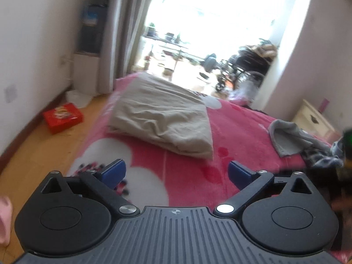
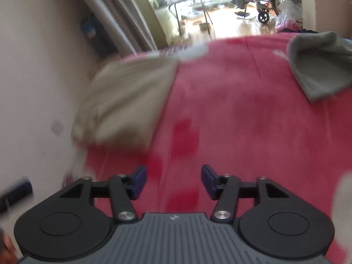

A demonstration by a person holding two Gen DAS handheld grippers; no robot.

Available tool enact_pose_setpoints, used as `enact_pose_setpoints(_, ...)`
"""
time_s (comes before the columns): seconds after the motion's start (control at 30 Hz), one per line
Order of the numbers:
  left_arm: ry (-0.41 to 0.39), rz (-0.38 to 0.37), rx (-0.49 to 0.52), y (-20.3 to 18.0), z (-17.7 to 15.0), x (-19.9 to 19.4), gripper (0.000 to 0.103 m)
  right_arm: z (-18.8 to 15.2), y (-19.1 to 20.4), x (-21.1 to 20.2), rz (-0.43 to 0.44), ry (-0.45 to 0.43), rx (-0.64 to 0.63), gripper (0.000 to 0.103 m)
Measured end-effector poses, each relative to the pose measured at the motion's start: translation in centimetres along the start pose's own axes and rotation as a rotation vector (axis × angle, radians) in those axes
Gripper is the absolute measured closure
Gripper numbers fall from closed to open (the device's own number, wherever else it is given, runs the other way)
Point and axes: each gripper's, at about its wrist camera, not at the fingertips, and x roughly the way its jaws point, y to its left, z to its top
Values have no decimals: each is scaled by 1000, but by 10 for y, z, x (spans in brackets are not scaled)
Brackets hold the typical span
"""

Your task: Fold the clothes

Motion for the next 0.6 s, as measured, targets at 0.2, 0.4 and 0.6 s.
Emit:
enact_pose_setpoints(0.2,-51,112,-61,-11,-14,-49,0,-41,35,-54,-64,-53,-151,20)
enact_pose_setpoints(0.4,12,180,-105,-26,-12,-82,0,-62,48,-102,-108,-148,-134,1)
enact_pose_setpoints(0.6,12,235,-65,-46,-14,-100,0,-72,61,-130,-111,-216,-134,0)
